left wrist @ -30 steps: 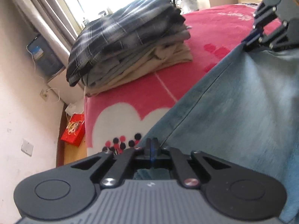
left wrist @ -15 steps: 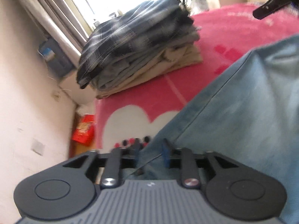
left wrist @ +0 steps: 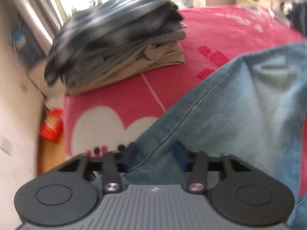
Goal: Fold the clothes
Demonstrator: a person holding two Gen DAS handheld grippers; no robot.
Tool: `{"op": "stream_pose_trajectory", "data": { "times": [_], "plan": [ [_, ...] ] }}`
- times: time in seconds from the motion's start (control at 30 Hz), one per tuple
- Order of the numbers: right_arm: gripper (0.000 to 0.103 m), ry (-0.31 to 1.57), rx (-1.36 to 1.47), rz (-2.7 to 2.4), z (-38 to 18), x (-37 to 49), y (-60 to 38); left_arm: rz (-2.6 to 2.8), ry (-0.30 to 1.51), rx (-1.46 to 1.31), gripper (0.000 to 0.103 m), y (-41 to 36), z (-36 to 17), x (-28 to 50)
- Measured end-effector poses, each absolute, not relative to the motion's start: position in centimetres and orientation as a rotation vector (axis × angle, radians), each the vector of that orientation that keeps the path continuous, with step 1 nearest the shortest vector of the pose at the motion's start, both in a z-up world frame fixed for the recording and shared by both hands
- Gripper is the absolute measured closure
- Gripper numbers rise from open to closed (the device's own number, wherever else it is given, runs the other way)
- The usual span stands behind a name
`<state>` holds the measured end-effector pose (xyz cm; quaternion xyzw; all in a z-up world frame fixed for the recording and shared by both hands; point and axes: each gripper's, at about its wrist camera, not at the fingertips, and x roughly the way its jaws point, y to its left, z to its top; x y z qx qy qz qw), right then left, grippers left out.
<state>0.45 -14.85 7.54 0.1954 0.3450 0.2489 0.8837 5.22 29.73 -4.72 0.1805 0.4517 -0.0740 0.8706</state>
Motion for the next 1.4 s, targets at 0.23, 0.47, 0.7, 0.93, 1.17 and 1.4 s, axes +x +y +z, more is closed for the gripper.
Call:
{"op": "stream_pose_trajectory", "data": {
  "times": [0.23, 0.47, 0.7, 0.93, 1.17, 1.4],
  "plan": [
    [0.063, 0.764, 0.166, 0.418, 6.3, -2.2, -12.4, -0.061, 0.941, 0.458, 0.063, 29.4, -5.5, 5.7],
    [0.056, 0.694, 0.127, 0.219, 9.2, -7.2, -17.3, 0.005, 0.944, 0.406, 0.049, 29.5, -3.7, 5.4],
    [0.012, 0.806, -0.062, 0.140, 7.8, -6.7, -23.3, 0.035, 0.823, 0.305, 0.037, 27.9, 0.8, 3.5],
    [0.101, 1.049, -0.022, 0.054, 3.9, -7.4, -28.4, -0.259, 0.764, 0.210, 0.033, 20.7, 3.9, 1.3],
    [0.098, 1.071, 0.467, -0.272, 6.6, -21.2, -36.1, -0.608, 0.808, 0.363, 0.029, 10.8, 0.8, -0.6],
    [0.061, 0.936, 0.855, -0.523, 6.6, -28.8, -38.9, -0.606, 0.806, 0.470, 0.029, 8.2, -1.1, -1.6]
  ]
}}
